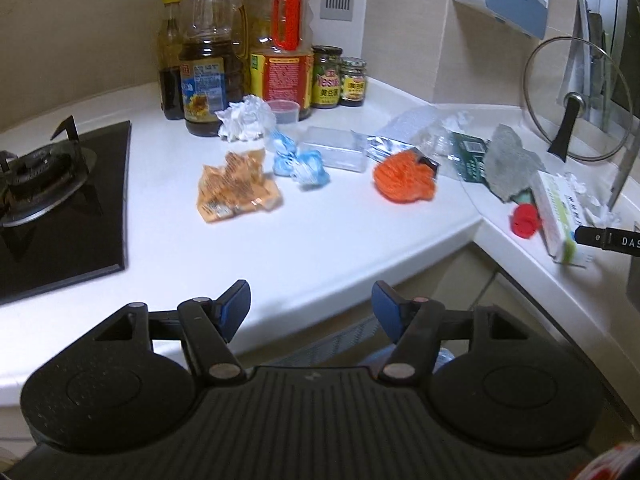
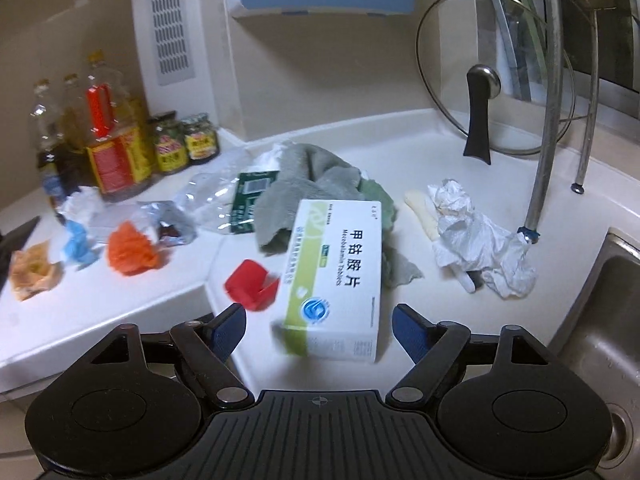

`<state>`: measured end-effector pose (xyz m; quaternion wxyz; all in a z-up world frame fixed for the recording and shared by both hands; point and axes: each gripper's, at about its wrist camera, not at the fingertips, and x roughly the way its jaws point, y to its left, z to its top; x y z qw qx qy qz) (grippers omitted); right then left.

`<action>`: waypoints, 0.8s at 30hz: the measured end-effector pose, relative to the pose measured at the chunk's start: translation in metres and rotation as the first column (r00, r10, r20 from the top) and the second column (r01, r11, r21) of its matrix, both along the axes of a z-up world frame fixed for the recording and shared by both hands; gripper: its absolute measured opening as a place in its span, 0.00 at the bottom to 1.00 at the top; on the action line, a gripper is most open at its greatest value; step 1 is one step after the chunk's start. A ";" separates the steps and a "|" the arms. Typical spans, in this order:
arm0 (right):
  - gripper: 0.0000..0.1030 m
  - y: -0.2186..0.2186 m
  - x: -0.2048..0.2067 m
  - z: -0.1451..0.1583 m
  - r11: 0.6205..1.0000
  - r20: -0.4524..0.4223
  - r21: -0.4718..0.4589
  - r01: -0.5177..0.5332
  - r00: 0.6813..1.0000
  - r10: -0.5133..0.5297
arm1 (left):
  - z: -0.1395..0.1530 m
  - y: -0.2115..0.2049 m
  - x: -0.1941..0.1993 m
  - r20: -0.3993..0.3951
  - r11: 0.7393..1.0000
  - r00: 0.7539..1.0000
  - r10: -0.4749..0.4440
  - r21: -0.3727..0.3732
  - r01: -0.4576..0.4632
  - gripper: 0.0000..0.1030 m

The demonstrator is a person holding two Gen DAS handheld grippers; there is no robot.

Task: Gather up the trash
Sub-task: 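Raise both tools back toward the counter items, then grasp the tan snack wrapper with left gripper while right gripper grasps medicine box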

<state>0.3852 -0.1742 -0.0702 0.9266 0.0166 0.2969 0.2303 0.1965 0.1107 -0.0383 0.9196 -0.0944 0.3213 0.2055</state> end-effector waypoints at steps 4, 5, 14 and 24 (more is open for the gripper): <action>0.82 0.011 0.017 -0.007 0.999 -0.007 -0.032 0.022 1.000 -0.022 | 0.002 0.014 0.007 0.003 1.000 1.000 0.006 0.015 -0.006 0.64; 0.82 0.013 0.021 -0.009 0.999 -0.012 -0.034 0.025 1.000 -0.025 | 0.002 0.017 0.009 0.003 1.000 1.000 0.006 0.019 -0.006 0.64; 0.82 0.028 0.036 -0.015 0.995 -0.002 -0.087 0.047 0.999 -0.047 | -0.001 0.039 0.021 -0.006 1.000 1.000 0.007 0.026 -0.007 0.65; 0.69 0.025 0.037 -0.021 0.994 0.002 -0.080 0.069 0.998 -0.069 | -0.004 0.058 0.037 -0.012 0.997 1.000 -0.016 0.070 0.017 0.66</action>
